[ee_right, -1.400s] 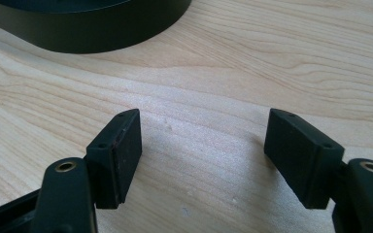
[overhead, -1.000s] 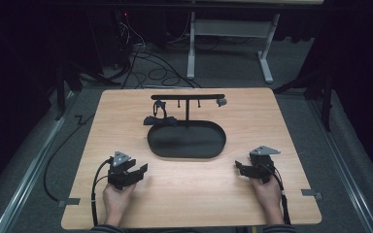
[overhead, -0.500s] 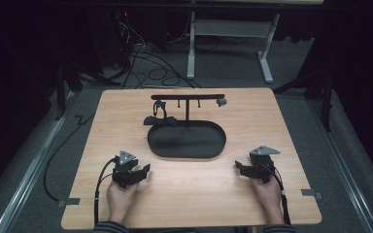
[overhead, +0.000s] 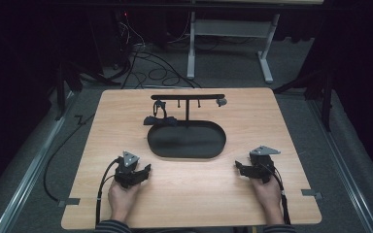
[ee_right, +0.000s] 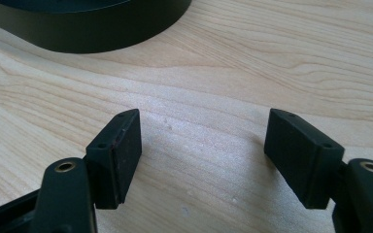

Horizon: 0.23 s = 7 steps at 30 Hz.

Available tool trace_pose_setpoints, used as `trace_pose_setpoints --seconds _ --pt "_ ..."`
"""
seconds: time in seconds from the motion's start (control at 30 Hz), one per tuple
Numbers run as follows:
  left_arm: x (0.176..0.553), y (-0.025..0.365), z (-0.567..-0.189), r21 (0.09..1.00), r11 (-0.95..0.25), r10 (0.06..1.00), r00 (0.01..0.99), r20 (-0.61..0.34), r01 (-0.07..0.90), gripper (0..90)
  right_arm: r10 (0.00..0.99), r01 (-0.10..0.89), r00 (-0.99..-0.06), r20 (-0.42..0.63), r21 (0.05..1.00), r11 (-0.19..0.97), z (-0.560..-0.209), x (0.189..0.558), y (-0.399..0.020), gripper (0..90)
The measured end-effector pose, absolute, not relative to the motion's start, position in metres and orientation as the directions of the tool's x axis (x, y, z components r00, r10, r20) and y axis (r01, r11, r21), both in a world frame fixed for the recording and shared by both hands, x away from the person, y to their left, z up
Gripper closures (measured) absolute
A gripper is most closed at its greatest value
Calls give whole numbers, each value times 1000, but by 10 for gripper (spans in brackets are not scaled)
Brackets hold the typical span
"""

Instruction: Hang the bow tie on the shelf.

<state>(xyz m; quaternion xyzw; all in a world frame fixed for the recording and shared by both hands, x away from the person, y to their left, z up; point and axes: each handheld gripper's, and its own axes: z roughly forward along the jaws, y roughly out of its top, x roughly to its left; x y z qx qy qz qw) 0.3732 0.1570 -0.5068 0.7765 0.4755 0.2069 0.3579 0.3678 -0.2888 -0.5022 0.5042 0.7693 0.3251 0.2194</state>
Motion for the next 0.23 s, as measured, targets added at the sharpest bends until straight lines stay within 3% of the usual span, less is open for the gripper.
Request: trace_pose_setpoints --seconds 0.23 --pt "373 156 -507 751 -299 882 471 -19 590 370 919 633 -395 -10 722 280 -502 368 -289 311"
